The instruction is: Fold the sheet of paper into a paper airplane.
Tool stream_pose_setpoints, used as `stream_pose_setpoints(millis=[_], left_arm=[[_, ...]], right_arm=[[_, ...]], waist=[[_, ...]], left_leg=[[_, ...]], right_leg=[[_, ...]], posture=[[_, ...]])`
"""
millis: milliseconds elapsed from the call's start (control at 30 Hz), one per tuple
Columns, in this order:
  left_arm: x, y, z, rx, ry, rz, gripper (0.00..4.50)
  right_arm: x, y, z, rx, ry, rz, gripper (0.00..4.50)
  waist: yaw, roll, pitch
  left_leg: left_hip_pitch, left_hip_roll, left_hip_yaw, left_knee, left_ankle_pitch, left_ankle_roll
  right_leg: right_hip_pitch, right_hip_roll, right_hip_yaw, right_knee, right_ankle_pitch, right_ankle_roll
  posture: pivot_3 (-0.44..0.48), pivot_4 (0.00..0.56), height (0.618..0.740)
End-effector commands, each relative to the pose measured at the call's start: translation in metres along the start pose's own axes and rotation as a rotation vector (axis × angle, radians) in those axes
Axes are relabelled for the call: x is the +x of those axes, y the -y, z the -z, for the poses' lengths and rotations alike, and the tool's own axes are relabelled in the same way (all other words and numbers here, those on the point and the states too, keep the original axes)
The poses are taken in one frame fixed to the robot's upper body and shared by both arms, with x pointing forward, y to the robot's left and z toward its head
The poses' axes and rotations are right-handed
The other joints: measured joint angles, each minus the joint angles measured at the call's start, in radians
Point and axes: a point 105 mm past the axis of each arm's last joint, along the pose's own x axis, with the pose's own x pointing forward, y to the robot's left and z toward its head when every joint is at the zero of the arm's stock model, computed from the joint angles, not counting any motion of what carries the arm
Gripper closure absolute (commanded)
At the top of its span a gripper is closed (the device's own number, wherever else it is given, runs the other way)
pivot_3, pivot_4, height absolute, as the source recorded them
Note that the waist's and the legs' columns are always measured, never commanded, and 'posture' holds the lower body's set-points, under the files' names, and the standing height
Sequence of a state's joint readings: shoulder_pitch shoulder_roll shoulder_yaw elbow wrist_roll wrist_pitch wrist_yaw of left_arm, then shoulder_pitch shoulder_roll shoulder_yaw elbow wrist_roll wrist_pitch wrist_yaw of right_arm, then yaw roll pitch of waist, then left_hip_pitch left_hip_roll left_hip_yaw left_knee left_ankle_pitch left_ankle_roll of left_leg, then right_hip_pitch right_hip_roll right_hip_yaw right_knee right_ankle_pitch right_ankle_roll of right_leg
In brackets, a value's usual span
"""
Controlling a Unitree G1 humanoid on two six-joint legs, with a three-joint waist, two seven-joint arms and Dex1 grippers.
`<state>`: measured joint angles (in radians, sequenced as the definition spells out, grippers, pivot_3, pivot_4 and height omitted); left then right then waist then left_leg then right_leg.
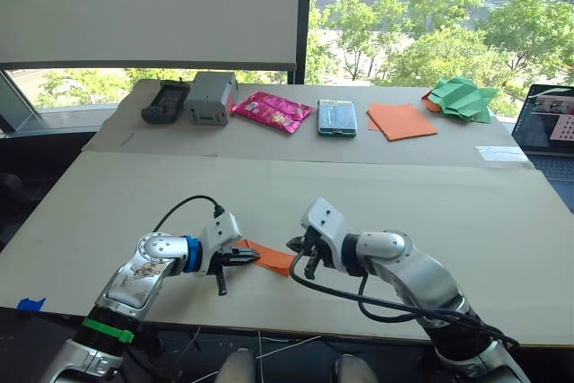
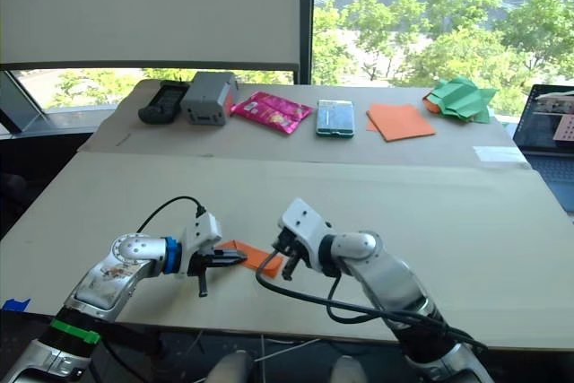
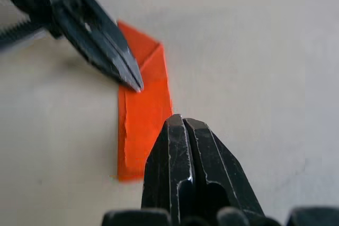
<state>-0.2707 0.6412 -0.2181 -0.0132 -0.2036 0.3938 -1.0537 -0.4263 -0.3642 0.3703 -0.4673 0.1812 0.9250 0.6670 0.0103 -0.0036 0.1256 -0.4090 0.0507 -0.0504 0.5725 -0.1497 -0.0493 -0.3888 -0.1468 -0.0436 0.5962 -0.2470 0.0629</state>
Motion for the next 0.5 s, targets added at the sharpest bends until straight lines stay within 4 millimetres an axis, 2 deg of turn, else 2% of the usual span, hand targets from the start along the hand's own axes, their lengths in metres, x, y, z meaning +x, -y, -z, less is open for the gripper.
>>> stream_pose_setpoints(millis=[33,100,267,500], left_arm=[[-0.001,0.001,0.022,-0.050,-0.081,-0.009,4.50],[-0.001,0.001,0.022,-0.050,-0.081,-0.011,4.50],[-0.003,-0.002,0.017,-0.037,-0.077,-0.012,4.50],[0.000,-0.013,-0.015,0.038,-0.023,0.005,4.50]], right_arm=[[0.001,-0.008,-0.003,-0.013,0.014,-0.031,4.44],[0.006,-0.013,0.004,-0.014,-0.005,-0.049,4.44],[0.019,-0.020,0.037,-0.026,-0.132,-0.076,4.44],[0.022,-0.018,0.065,0.012,-0.238,-0.075,4.44]], waist=[[0.002,-0.002,-0.001],[0.002,-0.002,-0.001],[0.000,-0.002,0.000],[0.000,-0.002,0.000]], left_leg=[[0.000,0.000,0.000,0.000,0.000,0.000],[-0.001,0.000,0.000,0.000,0.000,0.000],[0.000,0.000,0.000,0.000,0.000,0.000],[0.000,0.000,0.000,0.000,0.000,0.000]], right_leg=[[0.000,0.000,0.000,0.000,0.000,0.000],[0.000,0.000,0.000,0.000,0.000,0.000],[0.000,0.000,0.000,0.000,0.000,0.000],[0.000,0.000,0.000,0.000,0.000,0.000]], posture=[[0.000,0.150,0.702],[0.000,0.150,0.702],[0.000,0.150,0.702],[0.000,0.150,0.702]])
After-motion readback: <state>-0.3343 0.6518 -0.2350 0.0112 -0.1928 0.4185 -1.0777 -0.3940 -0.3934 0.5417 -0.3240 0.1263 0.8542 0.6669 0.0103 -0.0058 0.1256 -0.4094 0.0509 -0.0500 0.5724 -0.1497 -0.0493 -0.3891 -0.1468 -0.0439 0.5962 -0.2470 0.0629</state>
